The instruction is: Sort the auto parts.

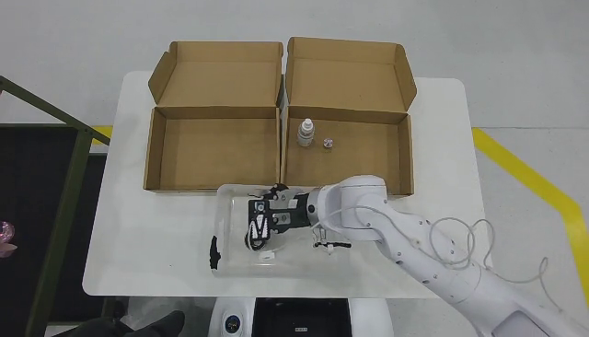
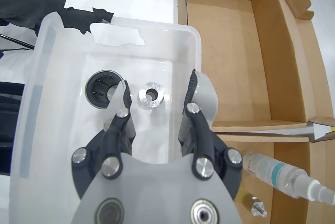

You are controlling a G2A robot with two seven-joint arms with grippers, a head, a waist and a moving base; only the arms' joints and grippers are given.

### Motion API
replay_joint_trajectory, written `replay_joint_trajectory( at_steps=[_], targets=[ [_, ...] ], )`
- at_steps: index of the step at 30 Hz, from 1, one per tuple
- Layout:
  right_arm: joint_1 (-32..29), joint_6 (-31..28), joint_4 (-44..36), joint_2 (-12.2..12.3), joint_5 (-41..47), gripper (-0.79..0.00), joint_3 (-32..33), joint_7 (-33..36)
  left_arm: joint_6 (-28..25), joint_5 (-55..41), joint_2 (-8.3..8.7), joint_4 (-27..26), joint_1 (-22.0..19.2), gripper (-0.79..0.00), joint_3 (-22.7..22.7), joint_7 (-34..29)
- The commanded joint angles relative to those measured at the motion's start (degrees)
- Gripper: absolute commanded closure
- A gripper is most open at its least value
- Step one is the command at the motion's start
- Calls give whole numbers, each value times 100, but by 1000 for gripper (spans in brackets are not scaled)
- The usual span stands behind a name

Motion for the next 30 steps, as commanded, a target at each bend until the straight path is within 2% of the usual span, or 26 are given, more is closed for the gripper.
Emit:
replay_joint_trajectory(
  at_steps=[1,30],
  targets=[
    [27,30,97,-23,-19,-376,-21,-7,0,0,0,0,0,-785,0,0],
    [167,80,810,-321,-322,-379,-365,112,0,0,0,0,0,-785,0,0]
  ],
)
